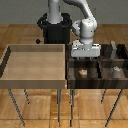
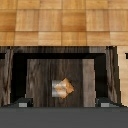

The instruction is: Place the loaf of bread into the appropriate compartment.

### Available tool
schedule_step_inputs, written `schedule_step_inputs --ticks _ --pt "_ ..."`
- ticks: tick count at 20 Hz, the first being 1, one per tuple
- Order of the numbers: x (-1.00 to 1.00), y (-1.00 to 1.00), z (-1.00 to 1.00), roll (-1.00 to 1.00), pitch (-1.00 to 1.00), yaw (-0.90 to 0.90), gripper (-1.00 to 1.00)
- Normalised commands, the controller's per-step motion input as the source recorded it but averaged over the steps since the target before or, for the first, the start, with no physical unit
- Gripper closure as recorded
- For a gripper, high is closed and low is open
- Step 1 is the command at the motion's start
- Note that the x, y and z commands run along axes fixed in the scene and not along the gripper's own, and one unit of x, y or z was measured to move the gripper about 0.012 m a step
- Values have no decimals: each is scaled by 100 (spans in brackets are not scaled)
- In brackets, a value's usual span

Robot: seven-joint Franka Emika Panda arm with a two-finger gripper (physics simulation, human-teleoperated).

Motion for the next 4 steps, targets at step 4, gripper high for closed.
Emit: schedule_step_inputs --ticks 4 --pt "0 0 0 0 0 0 -100"
